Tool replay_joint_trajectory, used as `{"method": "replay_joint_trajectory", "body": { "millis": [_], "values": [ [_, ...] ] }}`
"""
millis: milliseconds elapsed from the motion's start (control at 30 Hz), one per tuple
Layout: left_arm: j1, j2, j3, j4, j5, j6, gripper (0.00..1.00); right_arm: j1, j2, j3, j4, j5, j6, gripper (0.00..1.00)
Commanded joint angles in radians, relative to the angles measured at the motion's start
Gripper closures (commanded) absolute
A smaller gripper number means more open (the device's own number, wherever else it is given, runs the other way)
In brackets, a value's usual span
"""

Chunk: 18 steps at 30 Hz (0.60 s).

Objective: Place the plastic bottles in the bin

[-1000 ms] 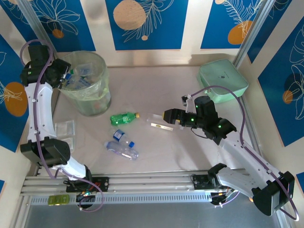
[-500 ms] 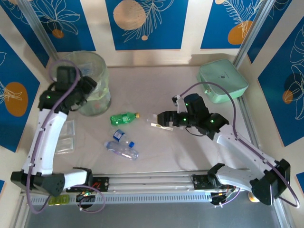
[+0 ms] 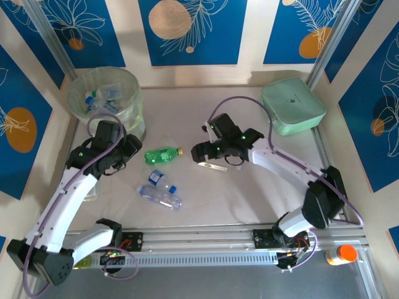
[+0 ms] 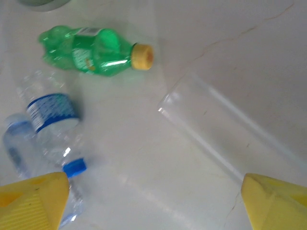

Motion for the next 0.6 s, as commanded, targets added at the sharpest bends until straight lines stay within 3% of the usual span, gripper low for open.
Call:
{"method": "replay_joint_trajectory", "body": {
  "millis": [0,333,567],
  "values": [
    [-0.005,-0.029,-0.031,0.027,0.01,0.038,0.32,-0.05,0.1,0.058,-0.046,0.027,-0.045,0.04],
    [-0.004,-0.098,-0.056,0.084,0.103,0.128,0.32,-0.18,0.297,0.126,-0.059,-0.021,-0.062,0.01],
    [-0.004,-0.099,-0.055,0.086,0.103,0.165,0.31,-0.189,0.284,0.052,-0.044,-0.11,-0.05,0.01]
  ]
}}
